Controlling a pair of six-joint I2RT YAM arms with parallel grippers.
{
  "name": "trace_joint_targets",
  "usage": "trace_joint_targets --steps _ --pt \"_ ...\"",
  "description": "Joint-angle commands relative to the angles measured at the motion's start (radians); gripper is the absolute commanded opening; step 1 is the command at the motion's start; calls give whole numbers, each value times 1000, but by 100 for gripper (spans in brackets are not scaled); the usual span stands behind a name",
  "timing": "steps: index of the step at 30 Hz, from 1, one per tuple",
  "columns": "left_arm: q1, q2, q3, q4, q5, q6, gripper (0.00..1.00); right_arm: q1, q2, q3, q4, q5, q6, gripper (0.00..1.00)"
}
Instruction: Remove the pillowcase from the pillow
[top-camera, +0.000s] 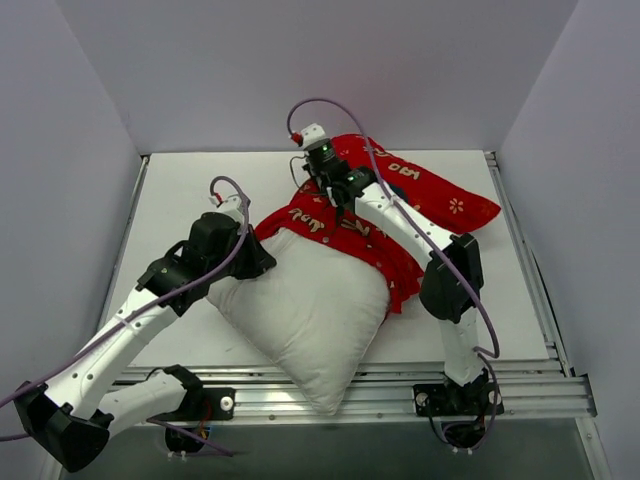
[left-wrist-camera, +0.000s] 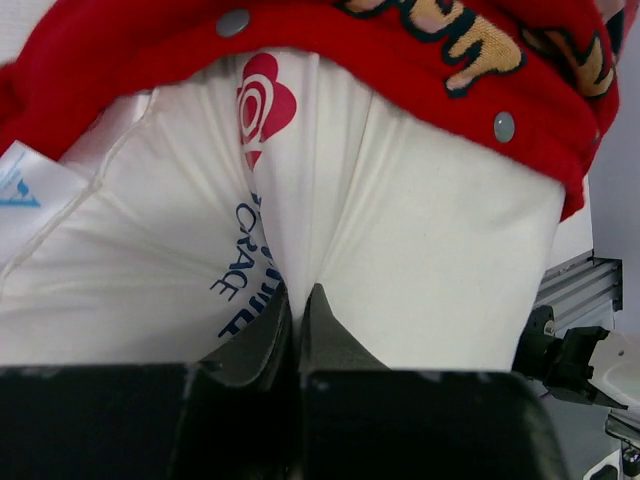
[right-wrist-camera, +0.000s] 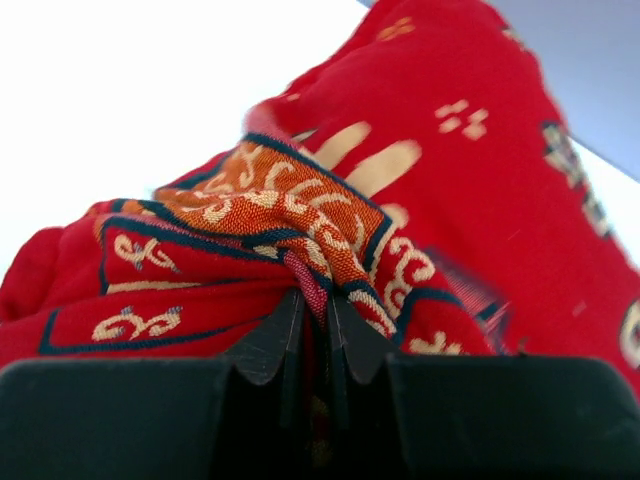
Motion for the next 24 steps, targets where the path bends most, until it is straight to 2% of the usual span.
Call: trace_joint_targets --steps 1,6,11,15,22,24 --pt "-15 -98 85 -317 -7 54 2 -218 20 86 -27 389 70 0" --pt "-15 -158 136 -419 -67 60 2 -381 17 167 -108 412 232 0" --pt "-13 -197 175 -501 -130 60 2 -542 12 215 -168 404 321 0" --pt "-11 -206 234 -600 -272 66 2 -631 3 237 -227 395 395 0" --pt "8 -181 315 -777 -507 66 2 -681 -74 187 -205 380 444 0" --pt "19 -160 329 -786 -562 58 2 -688 -106 165 -195 322 463 0"
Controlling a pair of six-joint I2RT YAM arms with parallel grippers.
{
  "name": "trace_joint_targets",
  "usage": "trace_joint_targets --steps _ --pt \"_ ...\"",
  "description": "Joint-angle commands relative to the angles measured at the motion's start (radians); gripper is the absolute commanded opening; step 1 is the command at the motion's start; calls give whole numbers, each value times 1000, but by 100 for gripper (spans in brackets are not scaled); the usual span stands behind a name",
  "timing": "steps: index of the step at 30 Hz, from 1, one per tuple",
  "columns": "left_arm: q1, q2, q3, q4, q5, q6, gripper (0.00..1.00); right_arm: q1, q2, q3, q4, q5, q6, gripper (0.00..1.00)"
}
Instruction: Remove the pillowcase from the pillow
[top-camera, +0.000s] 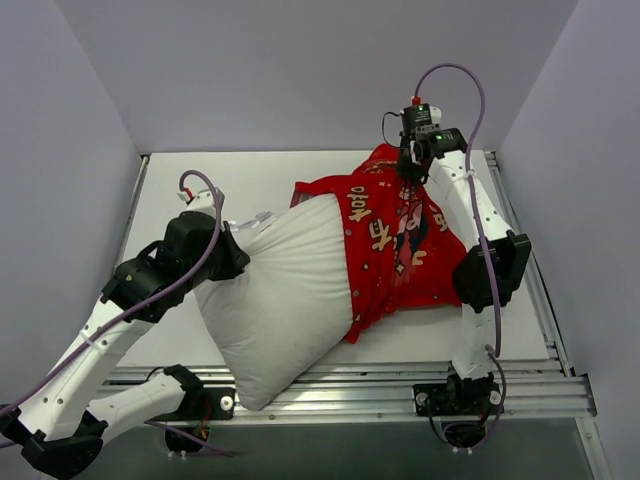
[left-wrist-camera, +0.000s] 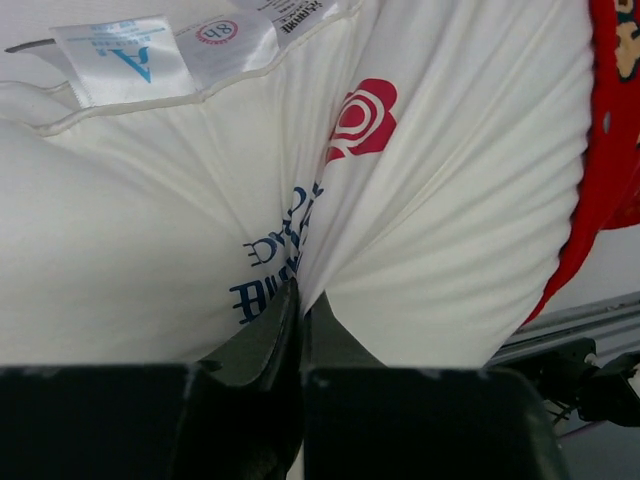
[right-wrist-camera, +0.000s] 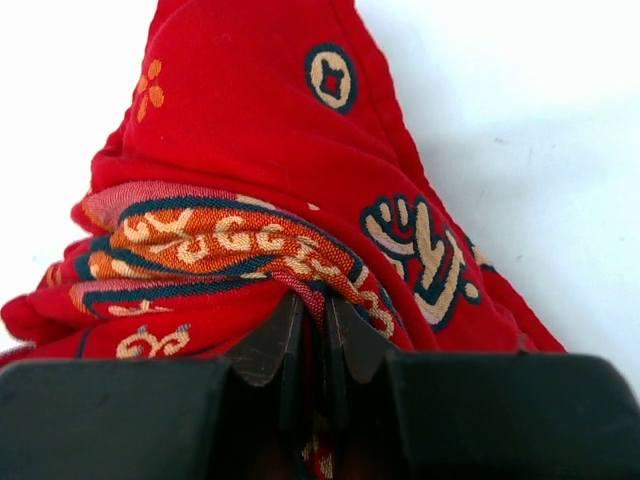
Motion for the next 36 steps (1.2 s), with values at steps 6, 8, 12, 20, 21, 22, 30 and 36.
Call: trace_joint_targets --steps 6,8,12,20,21,22,30,36 --pt "108 48 77 -167 -276 152 2 -167 -220 -217 418 51 -59 0" --pt "110 122 82 -18 -226 181 2 -103 -273 -271 452 -10 -65 0" --pt "116 246 122 157 -226 200 13 -49 -363 -386 521 -182 9 43" --pt "50 252 200 212 -149 307 95 103 -646 -655 502 -144 108 86" --pt "6 231 189 194 -158 317 96 139 -677 -690 498 -138 109 86" --pt "-20 213 179 177 -182 327 96 159 -703 -722 487 -119 106 86" --pt "-382 81 -51 80 -264 134 95 377 -970 -1073 439 -59 191 83" --pt "-373 182 -199 155 -366 -7 95 428 -924 -1208 597 -59 181 81"
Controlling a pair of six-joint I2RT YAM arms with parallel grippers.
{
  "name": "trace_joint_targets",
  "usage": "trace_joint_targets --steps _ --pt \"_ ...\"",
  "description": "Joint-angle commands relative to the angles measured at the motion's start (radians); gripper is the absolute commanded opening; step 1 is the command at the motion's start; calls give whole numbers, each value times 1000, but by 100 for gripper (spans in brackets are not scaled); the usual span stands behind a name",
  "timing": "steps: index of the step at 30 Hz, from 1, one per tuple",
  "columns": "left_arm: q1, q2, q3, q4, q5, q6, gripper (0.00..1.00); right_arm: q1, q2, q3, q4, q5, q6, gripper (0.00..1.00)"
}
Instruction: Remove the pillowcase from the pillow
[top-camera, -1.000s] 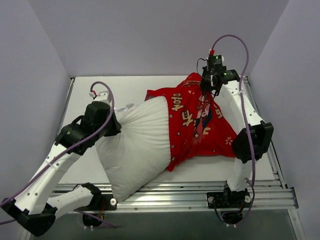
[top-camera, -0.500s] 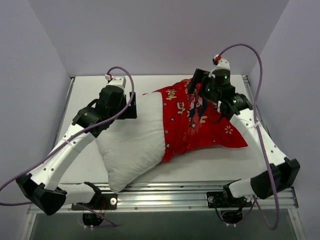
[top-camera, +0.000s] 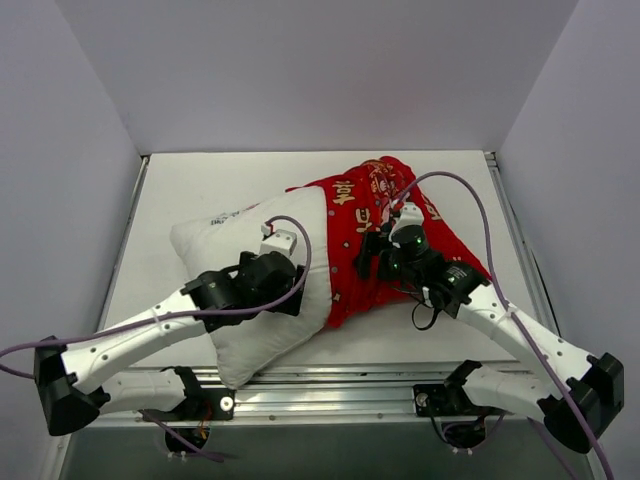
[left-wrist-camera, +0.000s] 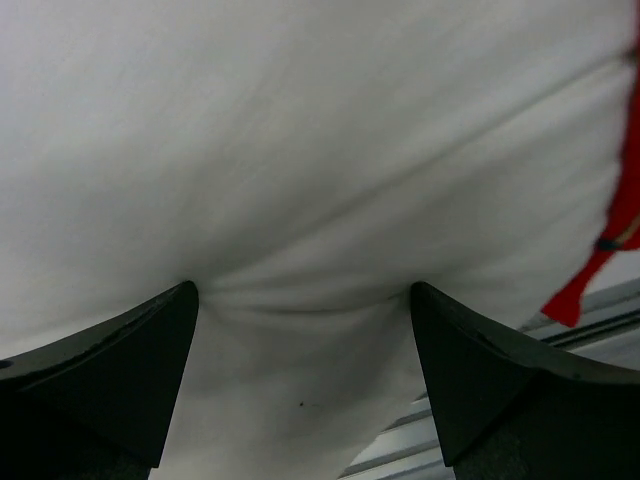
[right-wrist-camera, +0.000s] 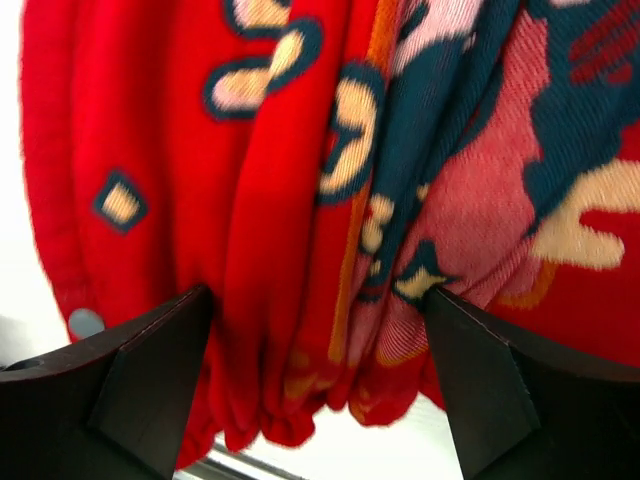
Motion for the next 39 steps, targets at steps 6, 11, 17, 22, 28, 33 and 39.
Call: trace_joint_targets --steps 6,11,17,22,28,33,39 --pt "286 103 -32 260 10 37 95 -9 239 79 262 51 -58 81" --pt "332 187 65 318 47 200 94 -72 397 138 376 16 -72 80" --pt "185 120 131 279 99 441 94 -97 420 225 355 -30 -91 80" --pt "6 101 59 195 -22 474 94 -103 350 209 298 -4 -108 82" --pt "-45 227 -9 161 -198 365 94 -101 242 149 266 -35 -110 85" --pt "-33 366 4 144 -291 215 94 -94 172 87 244 -53 -102 91" --pt "13 432 -33 201 -295 127 95 -74 118 -24 284 -113 -61 91"
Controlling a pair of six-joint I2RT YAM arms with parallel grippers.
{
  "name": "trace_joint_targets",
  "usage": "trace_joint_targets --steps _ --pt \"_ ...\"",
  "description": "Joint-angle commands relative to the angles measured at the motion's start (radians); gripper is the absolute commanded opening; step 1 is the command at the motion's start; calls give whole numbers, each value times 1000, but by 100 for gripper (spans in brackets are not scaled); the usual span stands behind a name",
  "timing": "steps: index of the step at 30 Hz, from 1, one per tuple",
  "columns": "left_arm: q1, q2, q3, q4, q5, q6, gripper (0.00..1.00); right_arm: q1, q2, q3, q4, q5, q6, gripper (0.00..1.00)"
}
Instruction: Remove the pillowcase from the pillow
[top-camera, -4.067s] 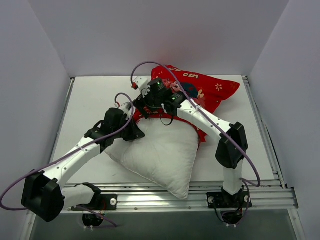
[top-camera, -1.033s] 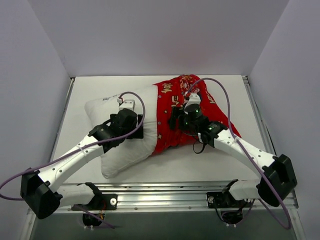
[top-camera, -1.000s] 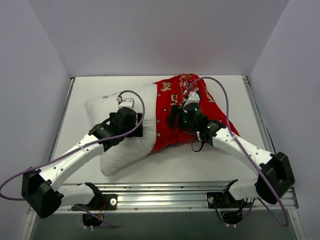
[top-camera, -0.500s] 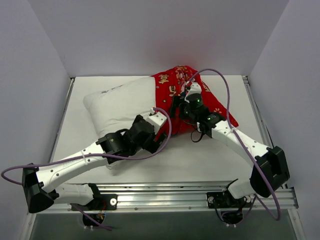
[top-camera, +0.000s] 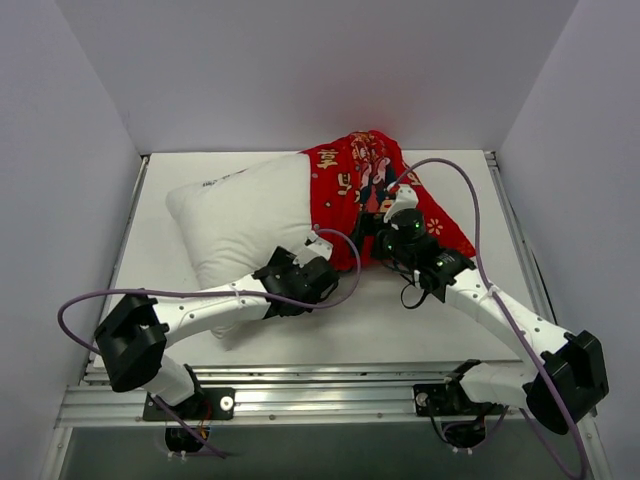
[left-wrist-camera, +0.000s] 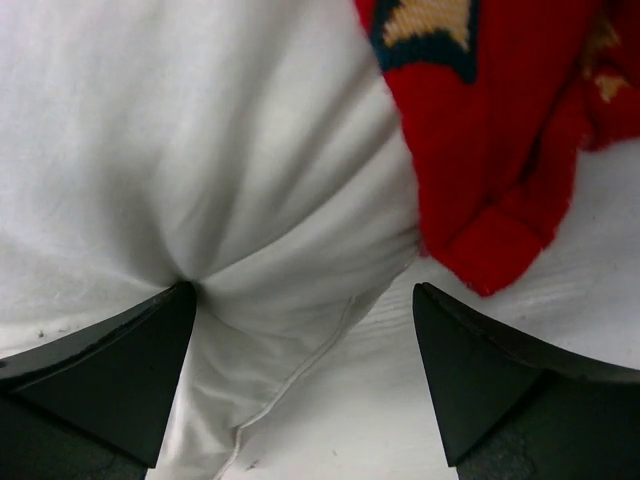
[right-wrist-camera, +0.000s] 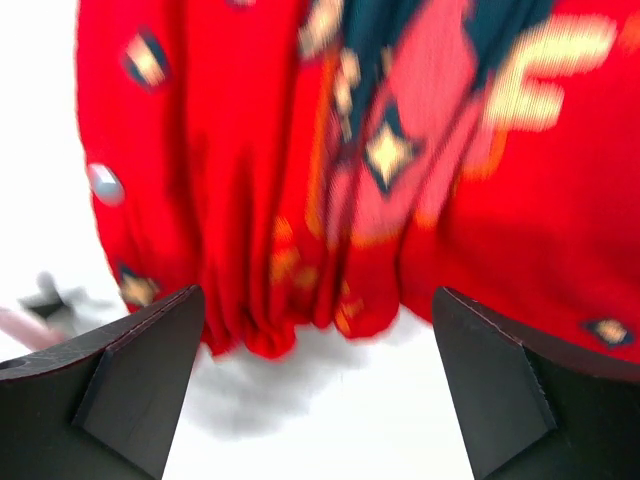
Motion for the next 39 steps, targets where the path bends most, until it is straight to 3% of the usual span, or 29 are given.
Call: trace_joint_targets --steps 1,4,5,8,12,15,16,30,33,35,36,37,38,39 --pt "51 17 -42 40 -33 -89 99 14 -41 -63 39 -53 31 91" --pt "68 32 -57 72 -2 -106 87 16 -49 -98 70 -74 39 91" --pt "82 44 -60 86 2 -118 76 17 -51 -105 88 -76 42 91" --pt "113 75 -68 107 31 -152 59 17 -40 -114 113 -81 57 91" --pt "122 103 -62 118 47 -170 29 17 -26 -129 160 -88 83 91" --pt "122 106 -56 127 50 -166 15 17 0 -142 209 -111 109 90" --pt "122 101 -56 132 53 -161 6 19 18 -142 226 -117 116 90" --pt "120 -112 -7 81 177 -181 2 66 161 -135 248 -85 175 84" --pt "120 -124 39 29 177 -186 2 76 212 -116 203 -16 186 69" --pt "123 -134 80 -18 173 -187 2 74 253 -97 165 37 180 48" --pt "125 -144 96 -35 157 -187 2 74 267 -93 136 54 178 24" --pt "128 -150 114 -72 148 -184 2 70 270 -76 116 120 177 10" --pt "139 -158 143 -86 140 -180 2 48 273 -65 90 155 168 0" --pt "148 -169 157 -98 133 -172 2 27 268 -53 41 180 160 0"
